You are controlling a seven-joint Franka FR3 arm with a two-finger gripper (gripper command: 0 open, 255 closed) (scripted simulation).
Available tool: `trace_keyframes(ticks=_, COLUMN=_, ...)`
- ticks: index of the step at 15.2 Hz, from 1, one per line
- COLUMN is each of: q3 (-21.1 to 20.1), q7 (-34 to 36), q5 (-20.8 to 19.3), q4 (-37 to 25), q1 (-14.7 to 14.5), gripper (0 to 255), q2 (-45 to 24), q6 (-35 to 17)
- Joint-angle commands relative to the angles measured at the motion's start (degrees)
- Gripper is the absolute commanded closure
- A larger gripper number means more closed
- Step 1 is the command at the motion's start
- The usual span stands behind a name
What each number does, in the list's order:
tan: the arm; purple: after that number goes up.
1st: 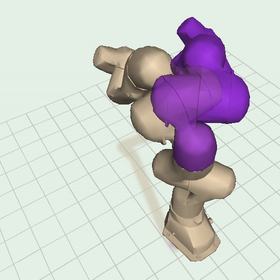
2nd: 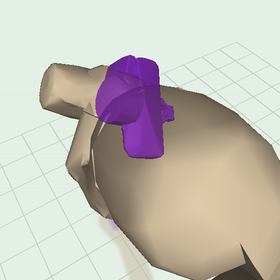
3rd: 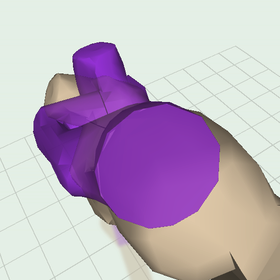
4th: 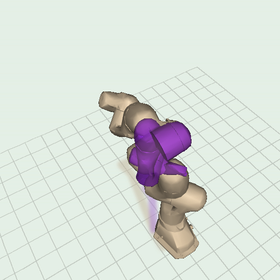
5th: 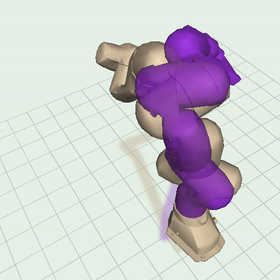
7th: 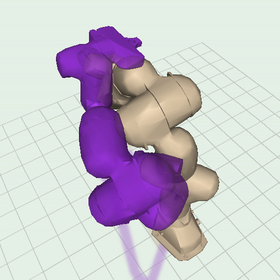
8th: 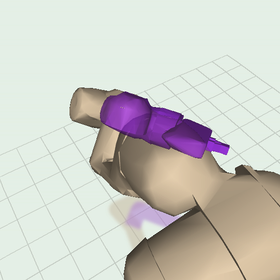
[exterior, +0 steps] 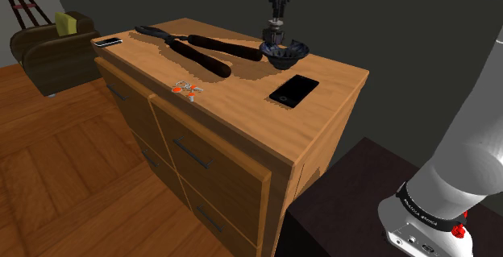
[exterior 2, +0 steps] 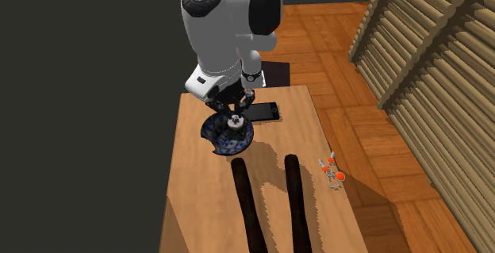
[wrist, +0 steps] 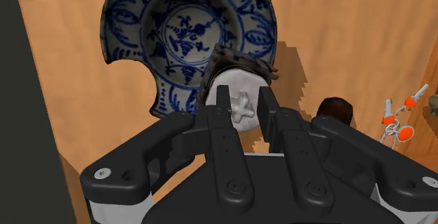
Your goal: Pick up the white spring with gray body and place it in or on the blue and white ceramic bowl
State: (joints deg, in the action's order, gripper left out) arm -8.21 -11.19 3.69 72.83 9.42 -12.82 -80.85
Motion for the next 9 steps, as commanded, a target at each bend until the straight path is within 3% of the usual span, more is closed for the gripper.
trace_keyframes(ticks=1, q3=0.7, q7=-1.9, q5=-0.4, q4=-4.9, q1=1.0, gripper=255, q2=-3.3, q6=1.8)
trace_keyframes(ticks=2, q3=1.1, q7=-2.8, q5=-0.6, q4=-7.3, q1=1.6, gripper=255, q2=-4.9, q6=2.7)
trace_keyframes(ticks=9, q3=1.2, q7=-3.4, q5=-0.3, q4=2.0, q1=1.8, gripper=255, q2=-2.3, q6=-4.0)
